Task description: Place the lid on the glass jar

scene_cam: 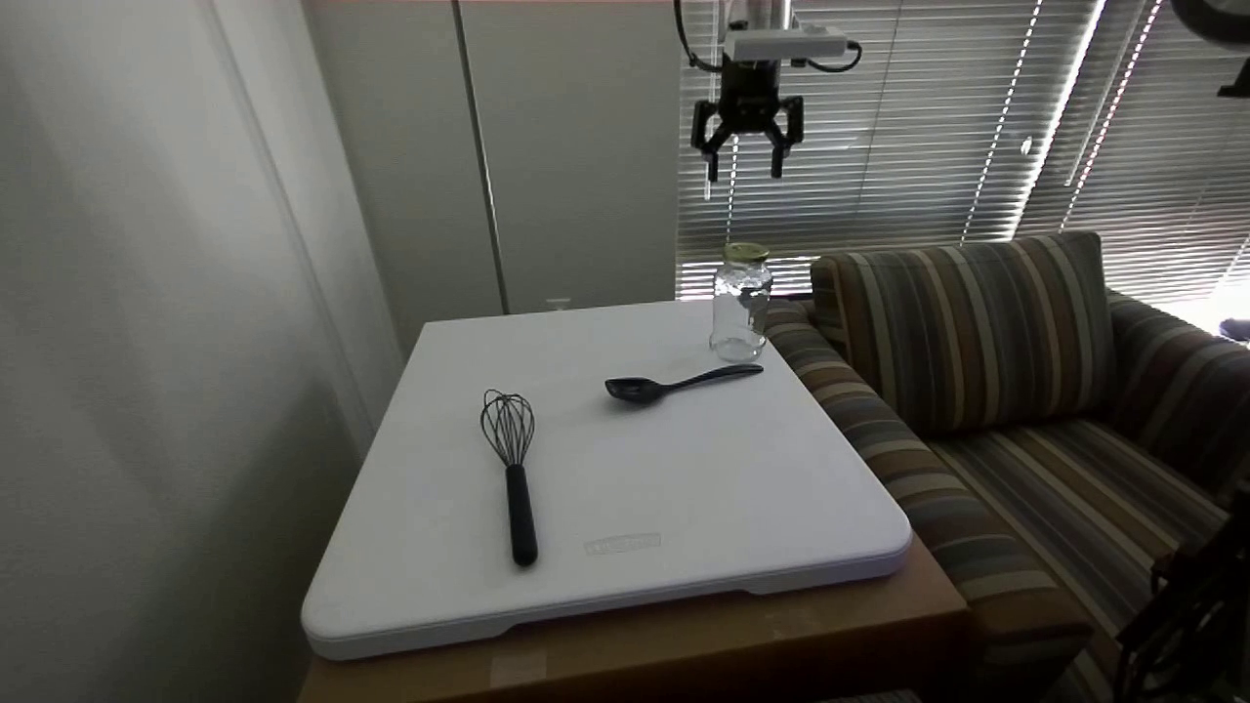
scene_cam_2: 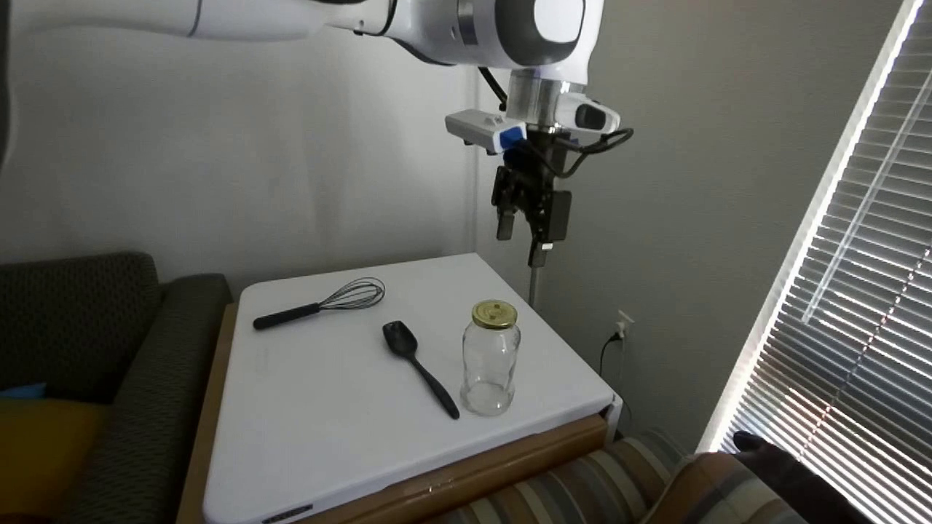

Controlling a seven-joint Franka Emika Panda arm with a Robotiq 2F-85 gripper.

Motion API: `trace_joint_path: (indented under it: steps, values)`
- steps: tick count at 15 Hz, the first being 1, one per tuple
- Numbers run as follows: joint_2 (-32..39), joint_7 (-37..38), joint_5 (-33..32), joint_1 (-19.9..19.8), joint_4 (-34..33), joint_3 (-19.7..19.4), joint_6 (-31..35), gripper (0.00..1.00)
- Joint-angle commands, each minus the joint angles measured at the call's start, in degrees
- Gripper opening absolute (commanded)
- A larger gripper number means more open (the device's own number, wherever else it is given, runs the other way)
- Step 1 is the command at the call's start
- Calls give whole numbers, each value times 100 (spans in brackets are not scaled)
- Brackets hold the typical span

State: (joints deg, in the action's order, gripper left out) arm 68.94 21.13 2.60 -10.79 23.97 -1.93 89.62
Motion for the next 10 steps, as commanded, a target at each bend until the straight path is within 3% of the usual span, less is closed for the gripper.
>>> trace_joint_path:
  steps: [1, 4, 5, 10]
  values:
    - [-354, 50, 17, -7, 142, 9, -319, 100]
    - [-544, 261, 48, -1, 184, 10, -617, 100]
    - [-69, 129, 36, 20, -469, -35, -561, 100]
    - [-148, 241, 41, 23, -462, -39, -703, 100]
